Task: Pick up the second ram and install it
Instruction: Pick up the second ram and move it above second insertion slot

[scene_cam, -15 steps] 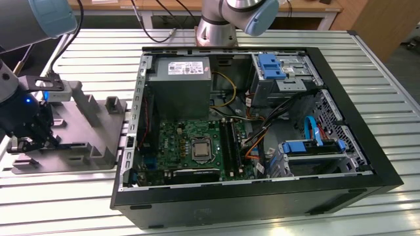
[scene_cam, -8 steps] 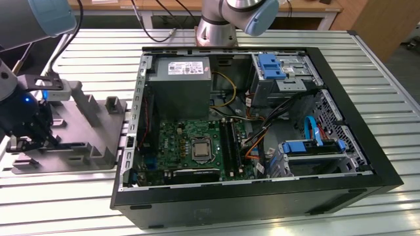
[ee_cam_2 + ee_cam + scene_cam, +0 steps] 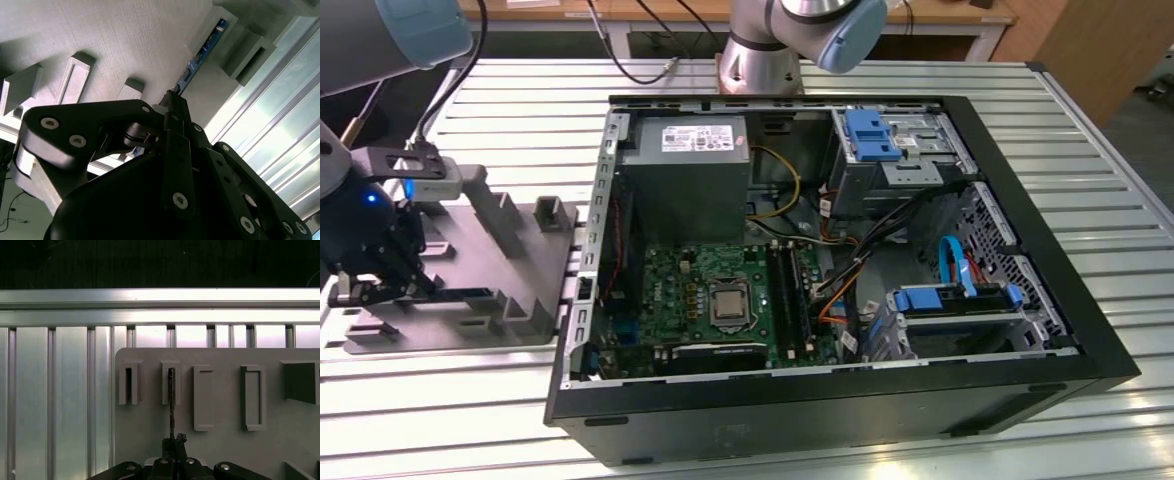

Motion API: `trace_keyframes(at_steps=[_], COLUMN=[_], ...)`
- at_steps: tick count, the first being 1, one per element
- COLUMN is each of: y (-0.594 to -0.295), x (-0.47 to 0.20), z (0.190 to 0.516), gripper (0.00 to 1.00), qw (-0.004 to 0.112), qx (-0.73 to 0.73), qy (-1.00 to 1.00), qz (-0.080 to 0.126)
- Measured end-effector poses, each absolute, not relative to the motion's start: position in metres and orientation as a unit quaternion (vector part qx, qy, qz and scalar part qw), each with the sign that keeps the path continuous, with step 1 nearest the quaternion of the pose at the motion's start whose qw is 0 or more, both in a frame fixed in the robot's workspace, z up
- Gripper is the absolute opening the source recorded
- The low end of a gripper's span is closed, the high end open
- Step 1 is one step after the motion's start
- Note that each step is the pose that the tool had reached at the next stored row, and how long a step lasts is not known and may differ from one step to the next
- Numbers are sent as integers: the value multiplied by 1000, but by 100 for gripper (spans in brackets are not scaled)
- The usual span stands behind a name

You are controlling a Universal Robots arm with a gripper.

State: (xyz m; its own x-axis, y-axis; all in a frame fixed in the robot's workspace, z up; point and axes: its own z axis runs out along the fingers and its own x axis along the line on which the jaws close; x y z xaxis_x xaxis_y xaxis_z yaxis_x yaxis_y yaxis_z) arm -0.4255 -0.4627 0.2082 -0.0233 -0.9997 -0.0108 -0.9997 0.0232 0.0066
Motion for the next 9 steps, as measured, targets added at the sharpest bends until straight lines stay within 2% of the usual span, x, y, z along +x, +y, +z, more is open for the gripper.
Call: trace_keyframes(at_steps=[9], y=[-463], x=[-426], z=[209], gripper=[11], qw=[1], qx=[-699], qy=[715], qz=[6])
